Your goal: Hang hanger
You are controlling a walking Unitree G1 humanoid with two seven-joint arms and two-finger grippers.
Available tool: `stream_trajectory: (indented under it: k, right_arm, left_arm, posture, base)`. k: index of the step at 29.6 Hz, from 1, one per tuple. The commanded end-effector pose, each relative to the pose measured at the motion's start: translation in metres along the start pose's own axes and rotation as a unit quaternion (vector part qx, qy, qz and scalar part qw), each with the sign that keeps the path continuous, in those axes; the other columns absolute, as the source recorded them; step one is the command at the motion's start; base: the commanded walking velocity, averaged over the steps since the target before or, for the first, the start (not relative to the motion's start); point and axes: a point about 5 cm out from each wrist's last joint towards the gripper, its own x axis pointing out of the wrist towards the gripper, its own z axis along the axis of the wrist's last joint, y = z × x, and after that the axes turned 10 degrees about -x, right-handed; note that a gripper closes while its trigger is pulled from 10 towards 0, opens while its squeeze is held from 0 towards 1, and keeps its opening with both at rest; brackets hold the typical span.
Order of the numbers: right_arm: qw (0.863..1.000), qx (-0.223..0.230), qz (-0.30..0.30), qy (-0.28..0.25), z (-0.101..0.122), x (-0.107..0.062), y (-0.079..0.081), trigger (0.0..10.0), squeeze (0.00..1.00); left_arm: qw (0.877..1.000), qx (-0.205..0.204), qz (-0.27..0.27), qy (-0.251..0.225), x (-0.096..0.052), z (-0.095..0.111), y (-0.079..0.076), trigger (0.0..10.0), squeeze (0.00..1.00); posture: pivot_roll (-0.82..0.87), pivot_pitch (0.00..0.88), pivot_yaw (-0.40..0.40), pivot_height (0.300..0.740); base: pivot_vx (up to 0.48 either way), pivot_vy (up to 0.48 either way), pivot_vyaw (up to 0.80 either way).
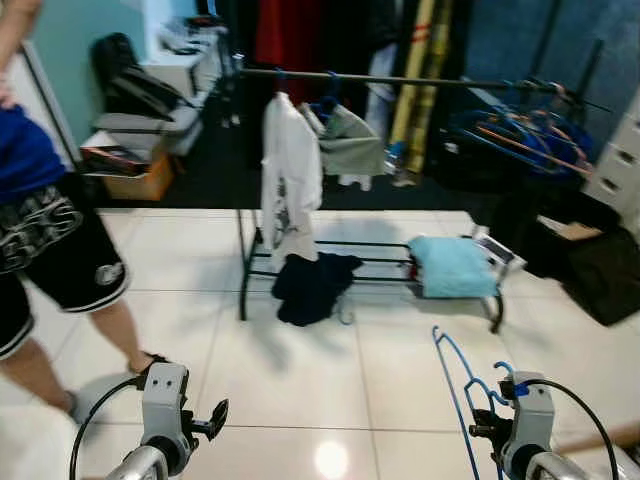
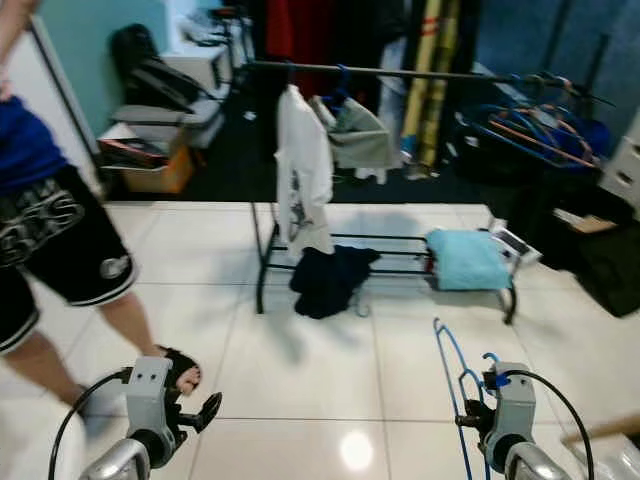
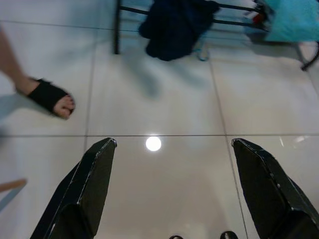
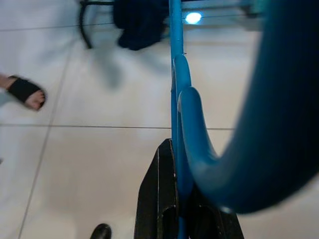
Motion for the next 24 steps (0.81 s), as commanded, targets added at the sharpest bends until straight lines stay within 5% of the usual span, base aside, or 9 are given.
stream_trajectory:
  k: [1,24]
  right_arm:
    - [1.0,-0.014,0.004,-0.01,0.0034,0.0,0.0005,10.0,0.0]
    - [0.999,-0.023,0.031,-0.008,-0.0004,-0.0019,0.0052,10.0,0.0]
  left_arm:
    - [1.0,-0.01,0.007,0.005,-0.0008,-0.0026,0.0013,10.0,0.0]
    - [1.0,-0.003,0.005,-0.006,-0.0039,0.0016,0.0005,10.0,0.0]
  posture:
    - [-0.01,0.0,-0.035,0.74]
    - [-0.01,0.0,-0.034,0.74]
  base:
    - [0.0,0.0,0.8]
    - [0.0,0.0,0.8]
